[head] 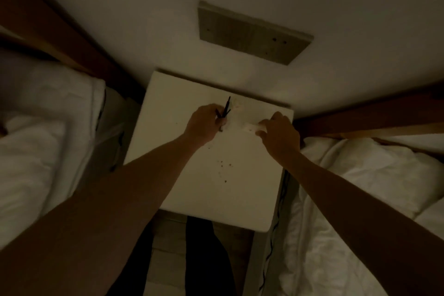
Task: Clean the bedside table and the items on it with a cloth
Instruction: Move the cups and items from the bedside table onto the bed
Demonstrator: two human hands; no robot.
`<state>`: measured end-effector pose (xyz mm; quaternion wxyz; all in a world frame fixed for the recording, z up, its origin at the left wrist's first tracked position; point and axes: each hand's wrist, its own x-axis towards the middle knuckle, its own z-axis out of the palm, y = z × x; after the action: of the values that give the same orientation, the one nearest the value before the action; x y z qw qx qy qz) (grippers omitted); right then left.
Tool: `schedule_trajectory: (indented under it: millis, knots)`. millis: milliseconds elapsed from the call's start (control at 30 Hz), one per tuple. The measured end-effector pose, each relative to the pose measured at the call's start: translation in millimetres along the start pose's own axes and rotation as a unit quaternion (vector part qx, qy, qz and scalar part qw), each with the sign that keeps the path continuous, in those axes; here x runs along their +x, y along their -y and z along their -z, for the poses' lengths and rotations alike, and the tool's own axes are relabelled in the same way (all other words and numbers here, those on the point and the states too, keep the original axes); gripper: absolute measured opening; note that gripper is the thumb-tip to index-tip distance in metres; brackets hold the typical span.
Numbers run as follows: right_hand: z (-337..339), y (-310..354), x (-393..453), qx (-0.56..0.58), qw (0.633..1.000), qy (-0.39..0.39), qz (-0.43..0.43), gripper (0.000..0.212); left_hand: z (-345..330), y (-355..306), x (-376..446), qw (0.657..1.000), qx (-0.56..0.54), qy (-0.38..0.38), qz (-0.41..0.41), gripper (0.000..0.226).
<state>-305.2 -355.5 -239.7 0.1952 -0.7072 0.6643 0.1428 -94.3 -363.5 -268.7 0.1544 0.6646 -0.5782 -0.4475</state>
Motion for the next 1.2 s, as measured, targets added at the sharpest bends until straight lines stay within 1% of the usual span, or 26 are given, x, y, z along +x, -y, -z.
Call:
schedule_trajectory:
  millis: [100,133,233,367,533,667,767,833,900,967,1033,1100,1167,1200]
  knots:
    - [0.9,19.2,0.3,0.001,0.999,0.001,0.034,0.029,10.3,5.7,-3.2,0.999,0.005,-0.029,0.023,0.018]
    - [1.7,22.4,1.4,0.002,0.999,-0.006,0.041,0.029,11.7,3.1,-2.0,0.999,0.006,-0.032,0.019,0.019]
    - [-2.5,38.3,2.9,-0.011,0.998,-0.013,0.06,0.029,16.1,9.4,-4.3,0.999,0.024,-0.028,0.013,0.022]
    - [-6.7,47.2,3.4,-0.004,0.997,-0.029,0.065,0.026,16.5,14.8,-9.6,1.0,0.021,-0.019,0.014,0.029]
    - [-6.7,49.2,5.5,-0.012,0.997,-0.038,0.066,0.026,21.6,20.0,-8.0,0.999,0.021,0.013,0.028,0.036]
    - [-4.9,45.6,4.2,-0.012,0.997,-0.04,0.058,0.03,21.1,19.0,-8.1,0.999,0.019,-0.013,0.025,0.029]
    - [-0.7,44.0,1.1,-0.01,0.997,-0.04,0.058,0.03,26.1,18.6,-14.0,0.999,0.023,-0.019,0.032,0.032]
    - [3.8,45.7,-1.1,0.004,0.998,-0.039,0.058,0.029,35.2,19.2,-22.8,0.999,0.007,-0.032,0.033,0.034]
    - [10.4,51.5,-3.6,0.018,0.997,-0.035,0.064,0.028,48.4,19.8,-35.4,0.999,-0.005,-0.047,0.023,0.031]
    - [19.1,64.4,-5.9,0.009,0.996,-0.027,0.088,0.027,66.3,23.4,-50.6,0.998,0.013,-0.058,0.022,0.028]
    - [28.6,77.7,-5.7,-0.019,0.993,-0.022,0.116,0.025,81.0,29.6,-63.1,0.997,0.012,-0.066,0.04,0.027]
    - [39.4,100.8,-6.0,-0.039,0.988,-0.021,0.148,0.024,99.2,42.2,-78.9,0.995,-0.012,-0.083,0.055,0.023]
    - [48.9,127.0,-6.6,-0.054,0.983,-0.025,0.174,0.025,116.6,54.8,-97.1,0.992,-0.043,-0.1,0.058,0.012]
    - [51.8,140.8,-7.8,-0.06,0.98,-0.028,0.187,0.025,126.1,61.4,-107.4,0.991,-0.05,-0.108,0.061,0.011]
